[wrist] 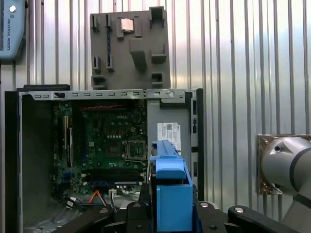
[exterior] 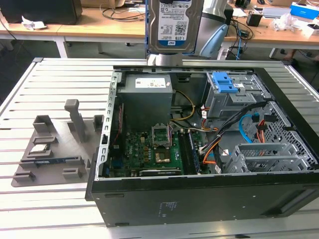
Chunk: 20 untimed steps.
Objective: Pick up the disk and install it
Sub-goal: 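Pick up the disk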
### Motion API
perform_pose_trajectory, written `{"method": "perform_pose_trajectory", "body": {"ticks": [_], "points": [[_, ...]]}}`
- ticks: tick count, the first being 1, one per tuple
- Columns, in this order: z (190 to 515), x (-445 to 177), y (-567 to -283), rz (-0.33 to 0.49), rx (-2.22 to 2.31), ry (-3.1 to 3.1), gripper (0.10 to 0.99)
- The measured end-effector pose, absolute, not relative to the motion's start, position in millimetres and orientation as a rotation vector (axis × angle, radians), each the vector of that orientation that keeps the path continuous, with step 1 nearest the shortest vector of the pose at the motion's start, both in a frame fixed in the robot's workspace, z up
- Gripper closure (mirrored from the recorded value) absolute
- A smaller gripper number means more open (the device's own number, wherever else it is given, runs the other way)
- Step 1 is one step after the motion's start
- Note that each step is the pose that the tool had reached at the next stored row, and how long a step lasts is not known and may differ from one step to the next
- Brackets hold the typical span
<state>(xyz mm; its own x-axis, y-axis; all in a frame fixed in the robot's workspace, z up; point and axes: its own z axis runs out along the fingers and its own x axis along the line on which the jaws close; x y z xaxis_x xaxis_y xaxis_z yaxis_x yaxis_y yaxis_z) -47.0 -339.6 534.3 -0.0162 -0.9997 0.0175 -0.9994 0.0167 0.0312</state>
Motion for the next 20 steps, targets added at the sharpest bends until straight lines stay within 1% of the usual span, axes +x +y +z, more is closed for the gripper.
{"method": "perform_pose_trajectory", "body": {"ticks": [20], "points": [[534,38,-339,-0.016,2.179,-2.215,0.722]]}}
